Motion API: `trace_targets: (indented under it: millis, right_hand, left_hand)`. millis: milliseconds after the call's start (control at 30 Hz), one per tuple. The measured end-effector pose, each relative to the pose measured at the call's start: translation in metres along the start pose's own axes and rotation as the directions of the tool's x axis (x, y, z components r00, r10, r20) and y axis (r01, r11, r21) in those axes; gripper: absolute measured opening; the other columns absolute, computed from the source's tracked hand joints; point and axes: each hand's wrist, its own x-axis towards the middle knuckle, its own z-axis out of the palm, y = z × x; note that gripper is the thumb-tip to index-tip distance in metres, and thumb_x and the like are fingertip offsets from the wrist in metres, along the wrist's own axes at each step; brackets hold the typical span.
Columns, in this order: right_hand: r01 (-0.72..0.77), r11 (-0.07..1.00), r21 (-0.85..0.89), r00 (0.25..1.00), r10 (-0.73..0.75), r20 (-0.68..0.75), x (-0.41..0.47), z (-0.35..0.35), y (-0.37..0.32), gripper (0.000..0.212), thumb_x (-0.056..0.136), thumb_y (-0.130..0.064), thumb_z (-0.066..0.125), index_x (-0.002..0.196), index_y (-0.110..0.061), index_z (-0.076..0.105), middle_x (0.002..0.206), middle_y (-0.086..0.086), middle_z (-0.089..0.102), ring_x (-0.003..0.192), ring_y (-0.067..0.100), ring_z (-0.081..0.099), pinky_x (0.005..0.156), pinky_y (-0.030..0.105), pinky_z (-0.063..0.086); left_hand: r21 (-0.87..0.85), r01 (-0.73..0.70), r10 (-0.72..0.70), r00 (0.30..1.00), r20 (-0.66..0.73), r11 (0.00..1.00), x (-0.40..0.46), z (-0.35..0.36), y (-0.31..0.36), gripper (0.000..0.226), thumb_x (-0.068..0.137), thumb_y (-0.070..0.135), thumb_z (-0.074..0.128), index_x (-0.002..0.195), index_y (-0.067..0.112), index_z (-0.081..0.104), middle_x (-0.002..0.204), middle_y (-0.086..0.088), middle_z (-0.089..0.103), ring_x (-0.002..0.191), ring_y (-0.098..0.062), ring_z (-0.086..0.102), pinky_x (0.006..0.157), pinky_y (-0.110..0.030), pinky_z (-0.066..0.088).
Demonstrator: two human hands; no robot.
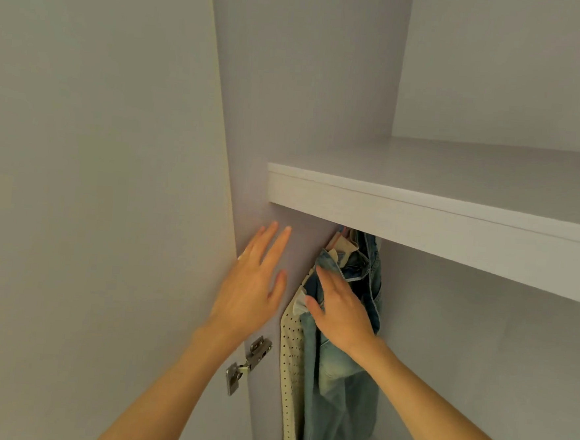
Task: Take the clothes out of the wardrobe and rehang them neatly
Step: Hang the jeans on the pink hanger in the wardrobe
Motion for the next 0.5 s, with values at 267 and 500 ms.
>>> trace_targets:
  millis: [267, 500]
  right_hand:
    - [0.041, 0.995, -0.086, 0.962, -0.016, 0.274, -0.100, 0.058, 0.000, 0.064, 0.098, -0.044, 0.033, 0.149, -0.017, 0.004, 0.157, 0.000, 0.008, 0.145, 0.014, 0.004, 0.117, 0.030, 0.003]
    - [0.193, 0.981, -0.025, 0.888, -0.164, 0.429, -0.166, 0.099, -0.039, 0.065, 0.097, -0.045, 0.035, 0.149, -0.015, 0.010, 0.156, 0.002, 0.014, 0.144, 0.014, 0.009, 0.117, 0.034, 0.005]
  left_hand:
    - [0.288, 0.153, -0.224, 0.946, 0.232, 0.945, -0.167, 0.055, -0.003, 0.051, 0.090, 0.029, 0.034, 0.139, 0.018, 0.037, 0.144, -0.011, 0.040, 0.134, -0.030, 0.034, 0.110, -0.049, 0.029]
    - [0.463, 0.342, -0.487, 0.840, 0.240, 0.817, -0.305, 0.023, 0.011, 0.052, 0.089, 0.035, 0.034, 0.138, 0.020, 0.038, 0.142, -0.012, 0.042, 0.135, -0.032, 0.029, 0.107, -0.047, 0.017]
